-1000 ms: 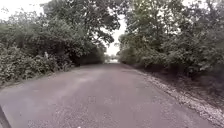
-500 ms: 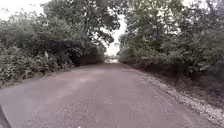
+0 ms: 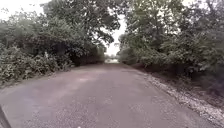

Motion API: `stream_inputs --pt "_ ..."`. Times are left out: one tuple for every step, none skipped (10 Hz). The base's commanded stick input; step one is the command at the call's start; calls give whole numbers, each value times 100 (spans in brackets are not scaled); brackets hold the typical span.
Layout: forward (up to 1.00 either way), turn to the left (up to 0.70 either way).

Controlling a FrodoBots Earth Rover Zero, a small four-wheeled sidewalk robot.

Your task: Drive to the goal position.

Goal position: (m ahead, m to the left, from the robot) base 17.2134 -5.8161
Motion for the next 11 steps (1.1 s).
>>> stream_inputs --pt "6 1" --pt "6 1" --pt "6 1" --pt "6 1" --pt "6 1" --pt "6 1" --pt "6 1" --pt "6 1" --pt "6 1" --pt "6 1" --pt "6 1"
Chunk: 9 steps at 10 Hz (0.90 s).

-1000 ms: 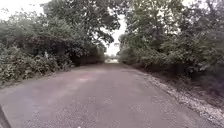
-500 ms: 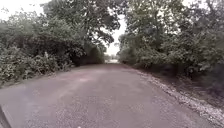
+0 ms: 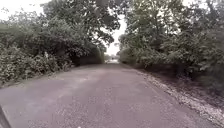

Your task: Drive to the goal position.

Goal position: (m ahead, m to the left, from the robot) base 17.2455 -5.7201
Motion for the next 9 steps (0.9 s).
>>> stream_inputs --pt "6 1" --pt "6 1" --pt "6 1" --pt "6 1" --pt "6 1" --pt "6 1" --pt "6 1" --pt "6 1" --pt "6 1"
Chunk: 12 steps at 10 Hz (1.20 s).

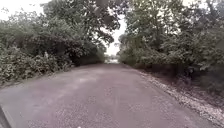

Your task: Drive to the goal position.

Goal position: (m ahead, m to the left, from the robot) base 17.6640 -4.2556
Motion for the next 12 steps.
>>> stream_inputs --pt "6 1" --pt "6 1" --pt "6 1" --pt "6 1" --pt "6 1" --pt "6 1" --pt "6 1" --pt "6 1" --pt "6 1" --pt "6 1" --pt "6 1" --pt "6 1"
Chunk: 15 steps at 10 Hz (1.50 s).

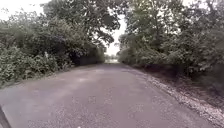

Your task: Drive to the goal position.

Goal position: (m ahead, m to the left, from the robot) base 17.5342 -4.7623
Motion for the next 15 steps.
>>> stream_inputs --pt "6 1" --pt "6 1" --pt "6 1" --pt "6 1" --pt "6 1" --pt "6 1" --pt "6 1" --pt "6 1" --pt "6 1" --pt "6 1" --pt "6 1" --pt "6 1" --pt "6 1" --pt "6 1" --pt "6 1"
